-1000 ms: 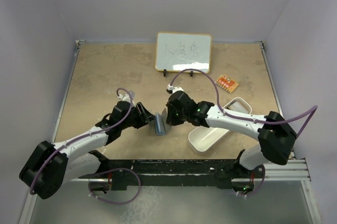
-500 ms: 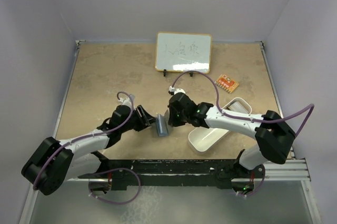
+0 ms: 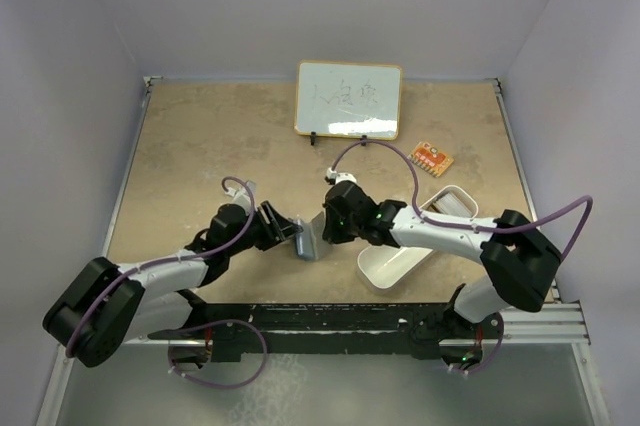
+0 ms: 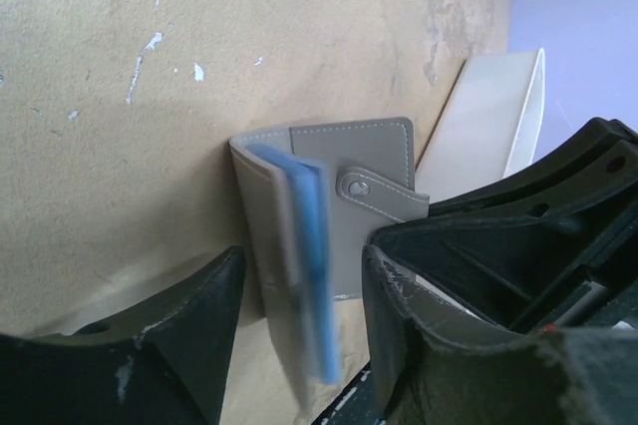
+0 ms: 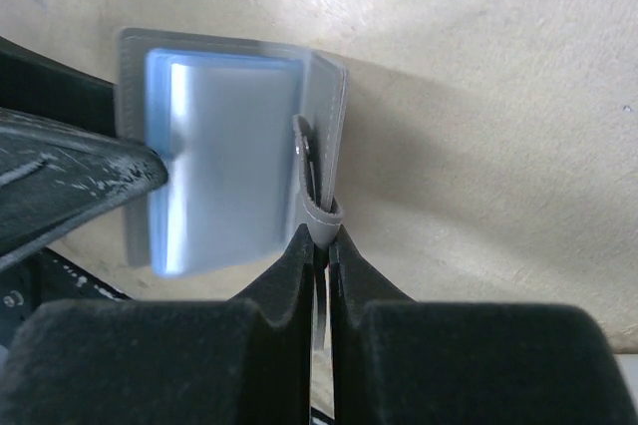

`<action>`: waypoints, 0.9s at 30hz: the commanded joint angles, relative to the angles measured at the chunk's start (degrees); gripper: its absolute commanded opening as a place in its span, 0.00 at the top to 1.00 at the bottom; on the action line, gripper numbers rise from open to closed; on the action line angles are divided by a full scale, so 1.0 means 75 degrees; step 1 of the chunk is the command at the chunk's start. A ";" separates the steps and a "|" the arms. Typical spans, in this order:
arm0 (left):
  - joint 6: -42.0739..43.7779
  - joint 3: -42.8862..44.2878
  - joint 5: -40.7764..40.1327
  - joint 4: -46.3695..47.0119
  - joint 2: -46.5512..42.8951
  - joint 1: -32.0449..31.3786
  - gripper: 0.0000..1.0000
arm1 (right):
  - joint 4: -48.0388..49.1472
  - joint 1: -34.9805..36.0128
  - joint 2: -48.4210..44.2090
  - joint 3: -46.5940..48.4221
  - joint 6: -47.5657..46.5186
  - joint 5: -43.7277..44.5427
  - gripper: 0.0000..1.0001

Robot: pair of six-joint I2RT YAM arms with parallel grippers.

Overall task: Put the credit cards into the card holder
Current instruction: Open the card holder at the center of the board.

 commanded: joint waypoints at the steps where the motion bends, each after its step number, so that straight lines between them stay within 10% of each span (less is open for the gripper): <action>1: 0.0344 0.0115 0.0026 0.0460 0.0213 0.0031 0.56 | 0.0649 -0.0095 -0.0250 -0.0448 0.0136 0.0048 1.00; 21: 0.0525 0.0478 0.0001 -0.0102 0.0215 0.0031 1.00 | 0.0897 -0.0384 -0.0419 -0.0724 -0.0280 0.0152 0.96; 27: 0.0369 0.0471 0.0031 -0.0085 0.0103 0.0032 1.00 | 0.0336 -0.0419 -0.0616 -0.0187 -0.0637 -0.0077 0.67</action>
